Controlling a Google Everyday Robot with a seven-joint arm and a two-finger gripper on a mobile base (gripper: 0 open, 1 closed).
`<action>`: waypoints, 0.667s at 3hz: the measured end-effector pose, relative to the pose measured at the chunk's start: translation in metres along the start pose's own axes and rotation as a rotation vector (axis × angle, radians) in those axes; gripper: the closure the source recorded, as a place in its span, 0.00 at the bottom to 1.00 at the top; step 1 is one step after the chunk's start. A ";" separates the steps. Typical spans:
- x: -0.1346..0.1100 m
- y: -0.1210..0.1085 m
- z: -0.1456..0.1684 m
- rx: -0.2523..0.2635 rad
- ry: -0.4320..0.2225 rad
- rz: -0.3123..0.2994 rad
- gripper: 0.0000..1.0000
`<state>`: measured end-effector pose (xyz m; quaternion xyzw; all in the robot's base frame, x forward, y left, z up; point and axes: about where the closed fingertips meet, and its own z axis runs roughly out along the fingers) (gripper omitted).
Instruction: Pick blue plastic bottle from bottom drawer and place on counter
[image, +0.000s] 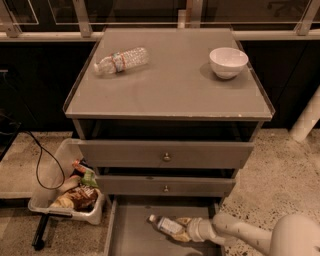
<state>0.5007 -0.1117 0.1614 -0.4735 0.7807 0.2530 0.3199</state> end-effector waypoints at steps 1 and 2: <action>-0.010 0.014 -0.040 -0.044 -0.034 -0.003 1.00; -0.021 0.037 -0.093 -0.064 -0.074 -0.040 1.00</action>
Offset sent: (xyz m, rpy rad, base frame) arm -0.0964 -0.0702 0.1400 0.1178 -0.0637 0.1025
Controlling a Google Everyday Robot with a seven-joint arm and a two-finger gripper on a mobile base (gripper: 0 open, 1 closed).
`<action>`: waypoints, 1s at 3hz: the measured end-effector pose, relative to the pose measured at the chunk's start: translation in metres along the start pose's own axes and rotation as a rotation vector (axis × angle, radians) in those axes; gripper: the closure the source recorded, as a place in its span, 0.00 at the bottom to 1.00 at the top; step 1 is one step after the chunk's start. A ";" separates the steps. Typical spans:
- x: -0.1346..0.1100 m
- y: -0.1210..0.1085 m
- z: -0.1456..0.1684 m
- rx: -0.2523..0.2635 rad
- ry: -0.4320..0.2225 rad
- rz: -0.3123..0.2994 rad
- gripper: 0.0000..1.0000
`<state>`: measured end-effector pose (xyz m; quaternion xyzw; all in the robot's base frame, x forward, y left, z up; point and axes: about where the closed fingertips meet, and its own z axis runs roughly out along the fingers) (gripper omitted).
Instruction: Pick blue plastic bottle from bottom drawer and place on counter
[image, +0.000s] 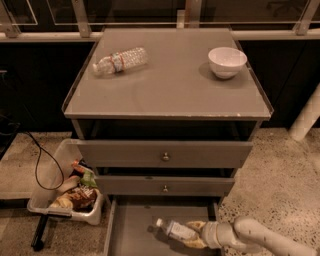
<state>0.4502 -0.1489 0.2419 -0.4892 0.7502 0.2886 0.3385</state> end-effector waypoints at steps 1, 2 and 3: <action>-0.005 0.027 -0.044 -0.018 -0.016 0.004 1.00; -0.033 0.035 -0.081 -0.019 -0.019 -0.032 1.00; -0.069 0.034 -0.113 -0.015 -0.019 -0.083 1.00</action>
Offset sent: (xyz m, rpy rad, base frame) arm -0.0443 -0.0526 0.1393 -0.0025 -0.0672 0.0513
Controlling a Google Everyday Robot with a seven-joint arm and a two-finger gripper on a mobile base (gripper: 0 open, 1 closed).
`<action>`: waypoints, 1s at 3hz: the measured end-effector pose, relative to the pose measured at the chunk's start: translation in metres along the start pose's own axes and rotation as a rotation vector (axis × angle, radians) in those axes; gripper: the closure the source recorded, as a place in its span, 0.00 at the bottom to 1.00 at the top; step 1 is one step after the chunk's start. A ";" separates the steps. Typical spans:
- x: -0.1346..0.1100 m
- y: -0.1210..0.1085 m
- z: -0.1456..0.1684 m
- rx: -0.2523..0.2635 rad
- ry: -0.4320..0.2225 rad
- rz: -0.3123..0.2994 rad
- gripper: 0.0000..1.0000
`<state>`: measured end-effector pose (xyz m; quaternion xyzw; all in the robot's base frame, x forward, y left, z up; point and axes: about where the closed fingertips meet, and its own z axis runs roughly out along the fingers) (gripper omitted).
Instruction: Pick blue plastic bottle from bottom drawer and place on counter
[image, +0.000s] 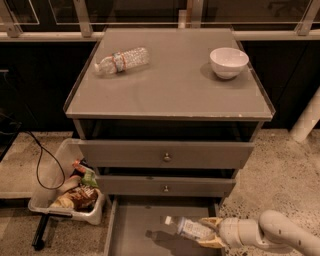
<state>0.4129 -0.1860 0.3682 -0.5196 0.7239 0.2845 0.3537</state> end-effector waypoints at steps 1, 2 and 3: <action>-0.032 -0.007 -0.029 0.000 0.016 -0.043 1.00; -0.066 -0.021 -0.058 0.019 0.047 -0.090 1.00; -0.098 -0.041 -0.085 0.053 0.072 -0.125 1.00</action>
Offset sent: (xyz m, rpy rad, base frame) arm 0.0431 -0.0302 0.1454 -0.1326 -0.1214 0.0489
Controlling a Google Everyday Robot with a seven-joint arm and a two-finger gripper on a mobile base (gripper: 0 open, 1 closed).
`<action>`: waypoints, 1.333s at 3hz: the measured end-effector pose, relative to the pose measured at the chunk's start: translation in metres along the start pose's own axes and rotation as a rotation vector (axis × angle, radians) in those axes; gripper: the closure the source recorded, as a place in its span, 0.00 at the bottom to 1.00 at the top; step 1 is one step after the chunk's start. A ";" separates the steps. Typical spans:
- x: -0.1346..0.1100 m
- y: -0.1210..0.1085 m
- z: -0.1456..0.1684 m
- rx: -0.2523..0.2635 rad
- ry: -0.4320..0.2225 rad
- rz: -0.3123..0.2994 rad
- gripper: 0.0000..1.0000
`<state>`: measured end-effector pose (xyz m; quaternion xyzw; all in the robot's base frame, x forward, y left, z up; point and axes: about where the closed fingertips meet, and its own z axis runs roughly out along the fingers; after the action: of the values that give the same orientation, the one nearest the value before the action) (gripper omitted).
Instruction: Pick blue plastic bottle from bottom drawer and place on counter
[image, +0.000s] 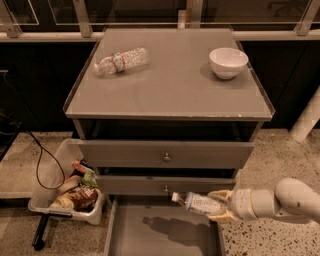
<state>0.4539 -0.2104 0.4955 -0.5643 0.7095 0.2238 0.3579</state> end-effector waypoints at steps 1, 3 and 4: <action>-0.024 -0.019 -0.031 0.029 -0.004 -0.028 1.00; -0.053 -0.019 -0.064 0.090 0.004 -0.088 1.00; -0.098 -0.025 -0.117 0.177 0.000 -0.156 1.00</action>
Offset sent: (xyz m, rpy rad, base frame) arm 0.0108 -0.0105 0.0337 -0.0055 -0.0340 -0.0047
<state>0.4591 -0.2386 0.6469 -0.5840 0.6804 0.1315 0.4227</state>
